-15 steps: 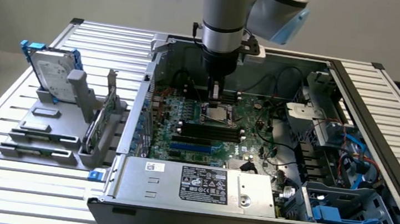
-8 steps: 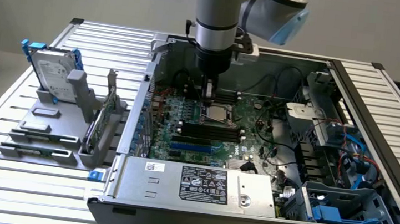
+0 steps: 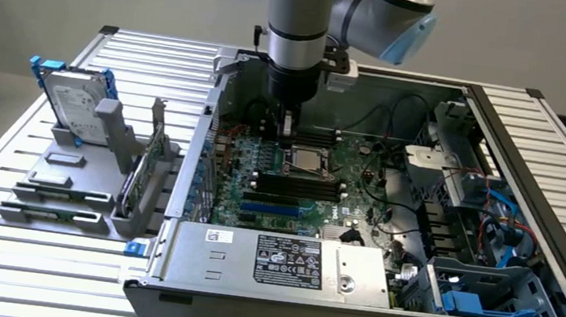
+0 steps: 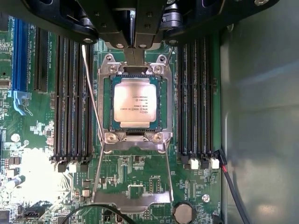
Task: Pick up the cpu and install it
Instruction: 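Place the cpu into insertion slot, then close the cpu cover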
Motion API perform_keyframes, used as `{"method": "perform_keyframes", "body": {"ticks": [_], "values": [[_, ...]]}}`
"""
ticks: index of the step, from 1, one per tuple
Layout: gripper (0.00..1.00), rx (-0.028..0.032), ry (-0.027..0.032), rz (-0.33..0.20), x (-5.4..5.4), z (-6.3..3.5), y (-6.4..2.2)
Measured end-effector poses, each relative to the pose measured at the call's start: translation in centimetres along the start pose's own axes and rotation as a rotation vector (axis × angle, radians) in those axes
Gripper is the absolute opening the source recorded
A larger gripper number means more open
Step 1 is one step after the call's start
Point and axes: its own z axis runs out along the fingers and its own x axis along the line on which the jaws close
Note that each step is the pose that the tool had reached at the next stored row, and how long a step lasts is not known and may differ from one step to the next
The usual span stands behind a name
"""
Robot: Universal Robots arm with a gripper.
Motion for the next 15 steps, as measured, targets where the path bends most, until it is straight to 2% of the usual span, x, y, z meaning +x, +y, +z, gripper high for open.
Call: {"method": "perform_keyframes", "body": {"ticks": [2, 15], "values": [[0.11, 0.0000, 0.0014, 0.000, 0.00, 0.00, -0.03], [0.11, 0.0002, 0.0014, 0.001, 0.00, -0.01, -0.03]]}}
